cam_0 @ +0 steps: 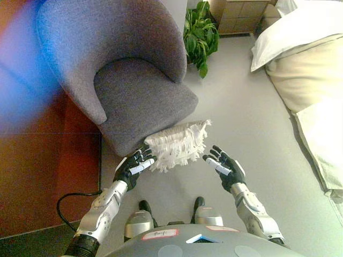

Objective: Pick up the pillow and put it on the sofa.

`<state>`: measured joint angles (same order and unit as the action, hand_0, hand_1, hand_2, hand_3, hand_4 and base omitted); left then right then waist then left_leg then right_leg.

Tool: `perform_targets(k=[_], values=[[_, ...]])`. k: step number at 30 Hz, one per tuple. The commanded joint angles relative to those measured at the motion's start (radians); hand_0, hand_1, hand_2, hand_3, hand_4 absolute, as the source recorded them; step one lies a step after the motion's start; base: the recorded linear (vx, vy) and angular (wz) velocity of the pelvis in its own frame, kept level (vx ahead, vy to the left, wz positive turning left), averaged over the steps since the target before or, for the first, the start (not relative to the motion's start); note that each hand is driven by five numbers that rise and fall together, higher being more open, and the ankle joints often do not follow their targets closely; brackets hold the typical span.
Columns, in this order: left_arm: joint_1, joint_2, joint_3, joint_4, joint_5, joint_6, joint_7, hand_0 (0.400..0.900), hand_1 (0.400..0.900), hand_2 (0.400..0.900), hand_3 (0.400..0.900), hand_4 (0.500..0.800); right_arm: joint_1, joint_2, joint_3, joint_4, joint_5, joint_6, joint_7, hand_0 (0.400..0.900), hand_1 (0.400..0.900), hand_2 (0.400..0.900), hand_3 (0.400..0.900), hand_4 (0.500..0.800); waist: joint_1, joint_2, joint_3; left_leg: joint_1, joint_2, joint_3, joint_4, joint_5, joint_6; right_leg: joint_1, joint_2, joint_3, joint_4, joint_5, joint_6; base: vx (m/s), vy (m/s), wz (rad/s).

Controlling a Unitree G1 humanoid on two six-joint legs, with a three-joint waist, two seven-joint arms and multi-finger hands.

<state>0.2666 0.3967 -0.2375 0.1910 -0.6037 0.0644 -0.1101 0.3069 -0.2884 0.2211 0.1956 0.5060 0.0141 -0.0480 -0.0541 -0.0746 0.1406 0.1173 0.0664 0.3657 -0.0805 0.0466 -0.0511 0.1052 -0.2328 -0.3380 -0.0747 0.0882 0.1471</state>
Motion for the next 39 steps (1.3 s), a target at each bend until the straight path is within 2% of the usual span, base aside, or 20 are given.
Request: perform_targets(k=[1,6,18,28,32,35,38,39], values=[[-0.058,-0.002,0.032,-0.068,0.001,-0.093,-0.032,0.900,0.900,0.900,0.900,0.800,-0.045,-0.036,-0.029,-0.083,-0.016,-0.051,0.019,0.900,0.900,0.900,0.900,0.800,0.009,0.039,-0.029,0.063,0.033,-0.029,0.104,-0.141,0.019,-0.045,-0.016,-0.019,0.054,0.017,0.041,0.00,-0.001,-0.04],[-0.056,0.003,0.025,-0.076,0.030,-0.111,-0.030,0.900,0.900,0.900,0.900,0.800,-0.043,-0.039,-0.027,-0.085,-0.020,-0.053,0.019,0.900,0.900,0.900,0.900,0.800,0.011,0.039,-0.034,0.061,0.033,-0.029,0.101,-0.137,0.016,-0.035,-0.010,-0.019,0.041,0.017,0.040,0.01,-0.007,-0.04],[-0.045,0.006,0.032,-0.092,0.046,-0.109,-0.029,0.900,0.900,0.900,0.900,0.800,-0.038,-0.039,-0.040,-0.090,-0.022,-0.060,0.028,0.900,0.900,0.900,0.900,0.800,0.015,0.039,-0.038,0.065,0.038,-0.023,0.081,-0.125,0.010,-0.018,0.003,-0.020,0.009,0.022,0.039,0.00,-0.018,-0.01],[-0.031,-0.001,0.038,-0.095,0.025,-0.109,0.000,0.900,0.900,0.900,0.900,0.800,-0.041,-0.059,-0.038,-0.097,-0.044,-0.062,0.041,0.900,0.900,0.900,0.900,0.800,0.020,0.034,-0.043,0.052,0.065,-0.016,0.105,-0.117,-0.003,-0.007,0.038,-0.012,-0.007,0.001,0.010,0.01,-0.078,-0.06],[-0.027,-0.006,0.035,-0.095,0.014,-0.108,-0.007,0.900,0.900,0.900,0.900,0.800,-0.046,-0.070,-0.036,-0.103,-0.039,-0.059,0.047,0.900,0.900,0.900,0.900,0.800,0.028,0.030,-0.035,0.006,0.101,-0.045,0.202,-0.093,-0.026,-0.010,0.063,-0.002,-0.012,-0.013,-0.016,0.00,-0.130,-0.15],[-0.022,-0.015,0.024,-0.103,-0.003,-0.118,0.004,0.900,0.900,0.900,0.900,0.800,-0.058,-0.090,-0.025,-0.105,-0.042,-0.062,0.056,0.900,0.900,0.900,0.900,0.800,0.038,0.022,-0.012,-0.086,0.160,-0.116,0.424,-0.011,-0.067,-0.025,0.078,0.015,-0.011,-0.017,-0.055,-0.01,-0.137,-0.31],[-0.013,-0.017,0.016,-0.097,-0.010,-0.134,-0.012,0.900,0.900,0.900,0.900,0.800,-0.058,-0.117,-0.021,-0.096,-0.031,-0.077,0.072,0.900,0.900,0.900,0.900,0.800,0.045,0.004,0.018,-0.180,0.176,-0.174,0.640,0.014,-0.066,-0.026,0.078,0.022,0.006,-0.020,-0.088,0.06,-0.100,-0.23],[-0.009,-0.016,0.015,-0.098,-0.012,-0.133,-0.014,0.900,0.900,0.900,0.900,0.800,-0.056,-0.121,-0.022,-0.094,-0.028,-0.078,0.074,0.900,0.900,0.900,0.900,0.800,0.048,0.003,0.024,-0.200,0.175,-0.183,0.658,0.017,-0.062,-0.021,0.080,0.026,0.011,-0.022,-0.090,0.14,-0.032,-0.17]])
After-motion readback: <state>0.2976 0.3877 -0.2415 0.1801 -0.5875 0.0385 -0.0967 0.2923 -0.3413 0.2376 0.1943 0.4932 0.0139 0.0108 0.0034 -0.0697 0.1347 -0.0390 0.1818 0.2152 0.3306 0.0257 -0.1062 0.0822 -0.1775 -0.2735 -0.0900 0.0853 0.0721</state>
